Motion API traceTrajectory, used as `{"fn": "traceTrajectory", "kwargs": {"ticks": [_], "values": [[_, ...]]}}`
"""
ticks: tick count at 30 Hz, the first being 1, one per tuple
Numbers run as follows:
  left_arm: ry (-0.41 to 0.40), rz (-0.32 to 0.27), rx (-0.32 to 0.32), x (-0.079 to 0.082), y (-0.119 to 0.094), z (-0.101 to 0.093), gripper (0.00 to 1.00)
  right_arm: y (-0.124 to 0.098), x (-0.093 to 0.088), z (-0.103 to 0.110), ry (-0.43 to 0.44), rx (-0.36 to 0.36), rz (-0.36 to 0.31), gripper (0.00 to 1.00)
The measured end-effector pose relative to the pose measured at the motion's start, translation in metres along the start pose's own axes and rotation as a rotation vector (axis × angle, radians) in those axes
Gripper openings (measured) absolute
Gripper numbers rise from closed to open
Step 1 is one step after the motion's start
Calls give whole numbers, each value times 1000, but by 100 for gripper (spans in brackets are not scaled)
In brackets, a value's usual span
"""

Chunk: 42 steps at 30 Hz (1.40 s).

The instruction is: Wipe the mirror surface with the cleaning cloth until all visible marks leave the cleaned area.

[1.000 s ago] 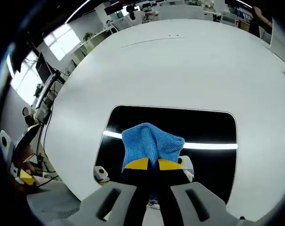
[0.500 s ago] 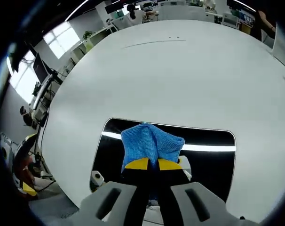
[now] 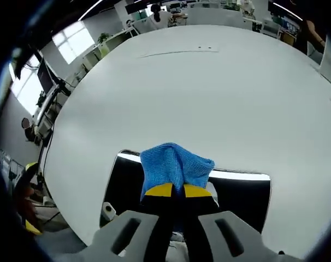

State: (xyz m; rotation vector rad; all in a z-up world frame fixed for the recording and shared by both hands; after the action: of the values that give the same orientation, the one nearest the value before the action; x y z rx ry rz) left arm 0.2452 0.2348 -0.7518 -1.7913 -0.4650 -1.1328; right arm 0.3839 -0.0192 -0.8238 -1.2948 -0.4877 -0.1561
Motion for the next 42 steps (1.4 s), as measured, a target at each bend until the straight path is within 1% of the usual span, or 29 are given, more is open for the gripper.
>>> {"fn": "traceTrajectory", "kwargs": {"ticks": [1, 4, 7, 8, 10, 11, 13, 16, 20, 28, 35, 42], "values": [[-3, -1, 2, 0, -1, 0, 98, 0, 1, 0, 2, 0, 1, 0], [-6, 1, 11, -1, -1, 0, 97, 1, 2, 1, -41, -9, 22, 0], [-15, -4, 13, -1, 0, -2, 97, 2, 2, 0, -18, -4, 8, 0], [-14, -6, 11, -1, -1, -3, 97, 2, 4, 0, -30, -5, 0, 0], [-5, 1, 7, -2, -2, -4, 97, 3, 5, 2, -38, -11, 12, 0], [-1, 6, 8, -4, -3, -3, 97, 3, 7, 3, -64, -17, 13, 0], [-6, 8, 18, -6, -5, 0, 97, 5, 8, 2, -52, -17, 17, 0], [-25, 2, 31, -6, -8, 4, 97, 5, 8, 2, -55, -12, 18, 0], [-18, 13, 29, -8, -6, 4, 98, 4, 6, 1, -62, -6, 0, 0], [-7, 15, 11, -4, 0, -2, 98, 3, 5, 0, -50, 9, -8, 0], [-8, 16, 11, -4, 1, -1, 98, 0, 4, -12, -44, 5, -9, 0], [-5, 19, 9, -4, 3, -1, 98, -1, 3, -17, -27, 4, -7, 0]]}}
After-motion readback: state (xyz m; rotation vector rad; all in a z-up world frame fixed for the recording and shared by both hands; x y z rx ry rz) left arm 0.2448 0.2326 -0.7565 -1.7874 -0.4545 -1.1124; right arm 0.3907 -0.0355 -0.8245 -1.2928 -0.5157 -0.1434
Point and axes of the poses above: the point that each gripper's makers call its tool centre point, and the gripper's own axes: y roughly forward along the fingers, z roughly to its left, x roughly out of its top, the point moved 5 cm from there along -y, roughly backward along the fingers, and after that the axes turned 2 degrees about z, right-handed, at the moved point
